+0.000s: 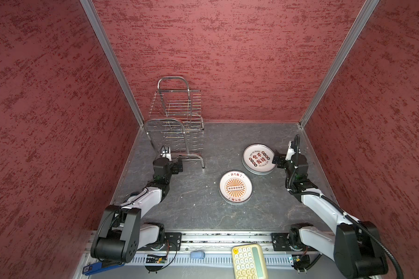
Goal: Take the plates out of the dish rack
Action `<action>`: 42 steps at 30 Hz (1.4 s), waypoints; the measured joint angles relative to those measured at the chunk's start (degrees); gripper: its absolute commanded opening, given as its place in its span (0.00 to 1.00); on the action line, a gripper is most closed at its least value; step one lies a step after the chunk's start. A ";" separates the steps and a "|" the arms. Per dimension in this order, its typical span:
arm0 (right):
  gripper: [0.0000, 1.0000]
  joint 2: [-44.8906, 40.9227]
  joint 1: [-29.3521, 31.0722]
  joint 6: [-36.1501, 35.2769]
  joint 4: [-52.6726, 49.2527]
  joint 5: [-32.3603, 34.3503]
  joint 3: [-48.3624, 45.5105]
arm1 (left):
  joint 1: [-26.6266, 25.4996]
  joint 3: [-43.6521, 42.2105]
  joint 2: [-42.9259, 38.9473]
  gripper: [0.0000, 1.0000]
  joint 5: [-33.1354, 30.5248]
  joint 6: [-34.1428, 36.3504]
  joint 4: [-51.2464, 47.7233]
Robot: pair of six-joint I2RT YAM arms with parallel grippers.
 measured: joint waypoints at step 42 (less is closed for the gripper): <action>0.99 22.88 -6.43 -1.42 44.48 -5.97 -15.39 | 6.95 -1.79 14.36 0.99 11.50 0.37 25.27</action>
